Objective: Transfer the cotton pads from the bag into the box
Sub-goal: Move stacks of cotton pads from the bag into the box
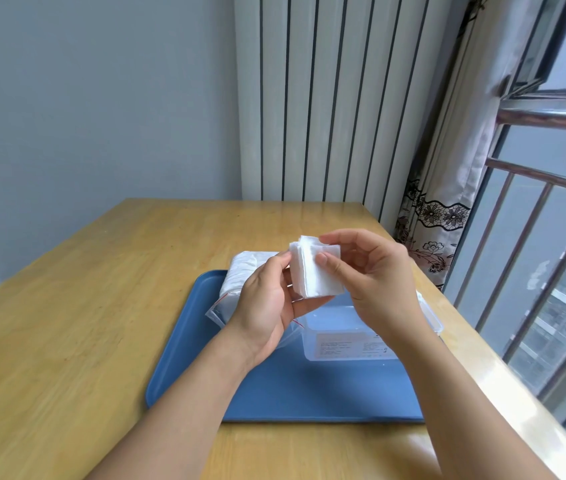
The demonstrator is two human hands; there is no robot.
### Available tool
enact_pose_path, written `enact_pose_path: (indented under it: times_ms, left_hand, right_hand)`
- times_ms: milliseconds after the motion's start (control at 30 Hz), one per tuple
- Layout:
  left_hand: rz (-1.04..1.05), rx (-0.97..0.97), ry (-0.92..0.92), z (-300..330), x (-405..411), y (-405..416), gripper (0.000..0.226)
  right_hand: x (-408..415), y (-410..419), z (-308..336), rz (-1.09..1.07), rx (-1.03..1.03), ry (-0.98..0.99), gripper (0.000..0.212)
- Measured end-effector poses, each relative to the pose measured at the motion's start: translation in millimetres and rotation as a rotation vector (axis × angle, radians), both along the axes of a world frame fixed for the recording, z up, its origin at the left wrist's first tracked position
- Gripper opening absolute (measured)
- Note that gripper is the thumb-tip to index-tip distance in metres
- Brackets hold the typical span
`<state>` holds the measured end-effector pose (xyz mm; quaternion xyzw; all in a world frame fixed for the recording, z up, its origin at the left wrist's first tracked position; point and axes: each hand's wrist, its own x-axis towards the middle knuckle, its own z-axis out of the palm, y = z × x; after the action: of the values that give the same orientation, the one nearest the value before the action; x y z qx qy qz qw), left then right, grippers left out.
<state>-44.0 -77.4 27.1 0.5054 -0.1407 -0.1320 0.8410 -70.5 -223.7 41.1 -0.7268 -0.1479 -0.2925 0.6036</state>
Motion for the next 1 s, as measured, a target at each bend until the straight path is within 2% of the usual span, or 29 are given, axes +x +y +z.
enact_pose_path:
  times_ms: [300, 533, 667, 1000]
  left_hand:
    - [-0.015, 0.057, -0.075, -1.7, -0.7, -0.5, 0.042]
    - [-0.013, 0.091, -0.107, -4.1, -0.8, -1.8, 0.042]
    - [-0.03, 0.103, -0.116, -5.3, -0.3, -0.5, 0.042]
    - [-0.029, 0.086, -0.048, -4.1, 0.6, 0.7, 0.041]
  right_hand:
    - [1.3, -3.1, 0.0, 0.077, 0.077, 0.096, 0.005]
    - [3.1, -1.9, -2.8, -0.021, -0.067, 0.056, 0.01]
    - [2.0, -4.3, -2.8, -0.053, -0.208, 0.034, 0.021]
    - [0.4, -3.3, -0.1, -0.058, -0.234, 0.011, 0.017]
